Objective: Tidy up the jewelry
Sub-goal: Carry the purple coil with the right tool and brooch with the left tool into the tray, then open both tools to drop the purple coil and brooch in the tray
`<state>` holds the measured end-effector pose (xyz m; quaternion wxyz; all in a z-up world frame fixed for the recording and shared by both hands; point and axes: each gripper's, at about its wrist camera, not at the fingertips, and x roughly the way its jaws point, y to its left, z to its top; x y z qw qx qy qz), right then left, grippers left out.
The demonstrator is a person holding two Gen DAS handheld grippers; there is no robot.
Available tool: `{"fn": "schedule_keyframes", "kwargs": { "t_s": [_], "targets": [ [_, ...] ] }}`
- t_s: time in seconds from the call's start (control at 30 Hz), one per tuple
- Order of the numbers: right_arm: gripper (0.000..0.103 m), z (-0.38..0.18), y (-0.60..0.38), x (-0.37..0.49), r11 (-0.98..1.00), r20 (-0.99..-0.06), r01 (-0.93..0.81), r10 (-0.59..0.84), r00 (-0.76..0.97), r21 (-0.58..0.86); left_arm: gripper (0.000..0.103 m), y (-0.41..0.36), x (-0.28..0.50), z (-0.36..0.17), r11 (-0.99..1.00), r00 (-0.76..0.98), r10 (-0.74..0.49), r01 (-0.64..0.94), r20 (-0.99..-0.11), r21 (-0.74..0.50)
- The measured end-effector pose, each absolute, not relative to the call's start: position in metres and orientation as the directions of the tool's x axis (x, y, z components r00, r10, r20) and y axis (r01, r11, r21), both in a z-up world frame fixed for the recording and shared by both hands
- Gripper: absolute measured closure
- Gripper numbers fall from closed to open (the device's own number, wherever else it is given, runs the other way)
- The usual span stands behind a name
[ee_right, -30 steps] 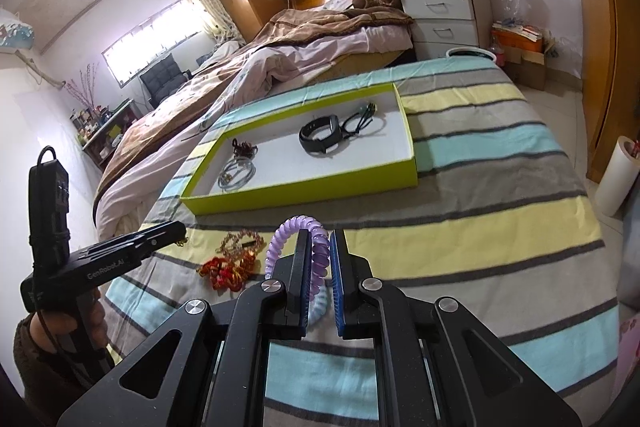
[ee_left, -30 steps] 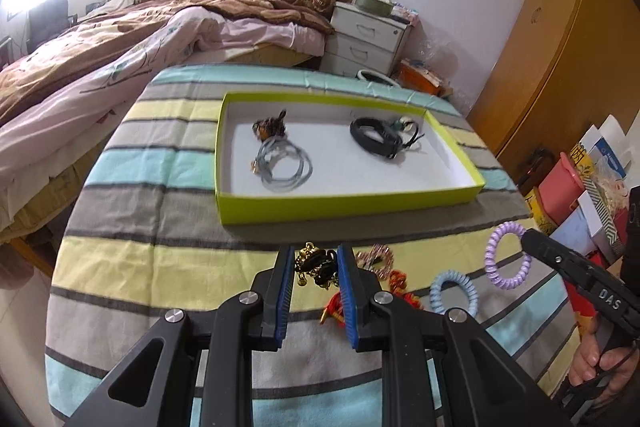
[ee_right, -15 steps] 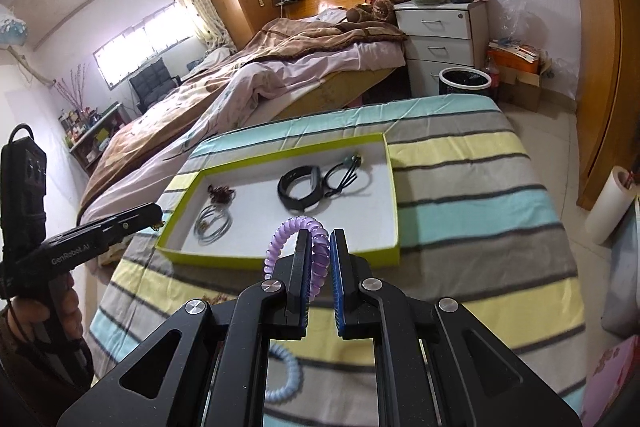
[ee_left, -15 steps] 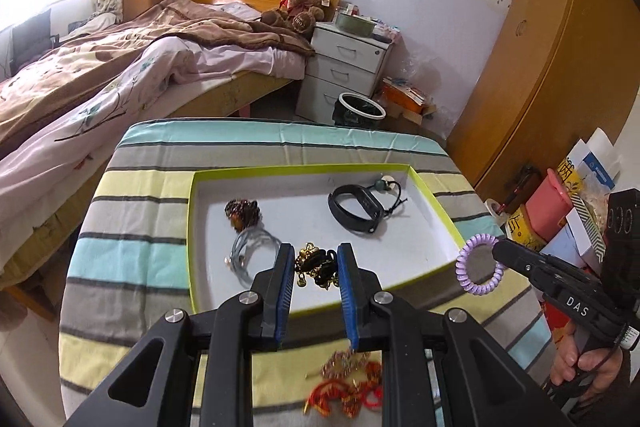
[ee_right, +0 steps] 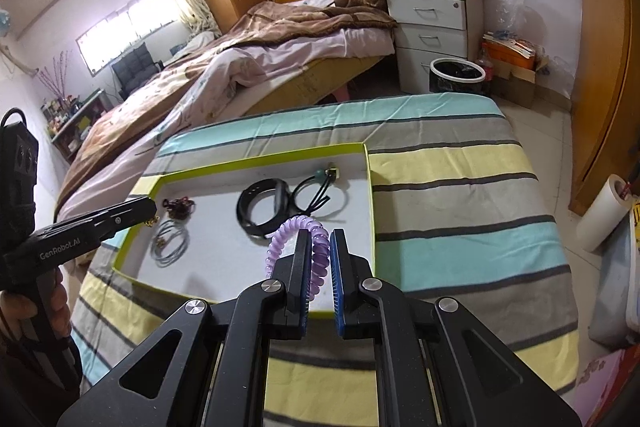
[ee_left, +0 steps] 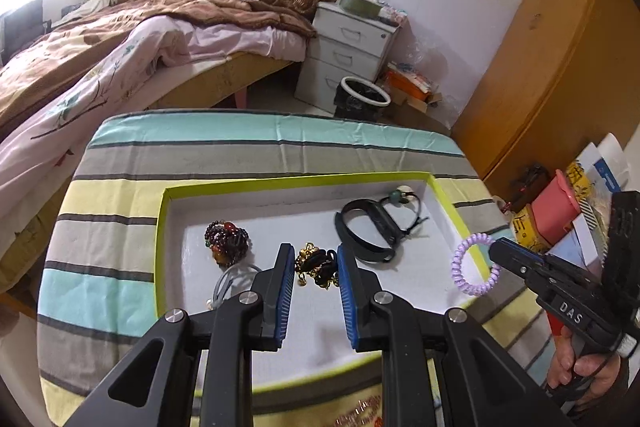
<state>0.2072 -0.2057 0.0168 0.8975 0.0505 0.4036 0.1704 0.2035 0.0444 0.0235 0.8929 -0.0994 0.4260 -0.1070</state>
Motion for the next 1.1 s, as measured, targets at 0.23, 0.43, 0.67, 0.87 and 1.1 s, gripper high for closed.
{"fn": "schedule_keyframes", "kwargs": {
  "t_s": [0.23,0.43,0.67,0.87,1.1],
  "targets": [
    [0.093,0.007,-0.195,0.225,0.944,-0.739,-0.279,0.314,0.597,0.176,0.081,0.034,0.225,0.000,0.963,0.573,-0.264,0.117,-0.776,-0.242],
    [0.093,-0.006,-0.192,0.232,0.949,-0.764,-0.279,0.289,0.577,0.148,0.081,0.029,0.237,-0.012,0.966,0.552,-0.255,0.120,-0.794,-0.227],
    [0.093,-0.013,-0.191,0.236,0.955,-0.782,-0.281,0.246,0.573,0.094,0.081,0.023,0.241,-0.019,0.976,0.546,-0.217,0.116,-0.809,-0.184],
    [0.093,-0.017,-0.184,0.233,0.955,-0.787,-0.296,0.207,0.581,0.033,0.081,0.025,0.244,-0.023,0.972,0.532,-0.233,0.113,-0.814,-0.204],
    [0.093,-0.019,-0.182,0.235,0.954,-0.789,-0.300,0.198,0.582,0.018,0.080,0.024,0.244,-0.024,0.975,0.530,-0.222,0.108,-0.819,-0.195]
  ]
}}
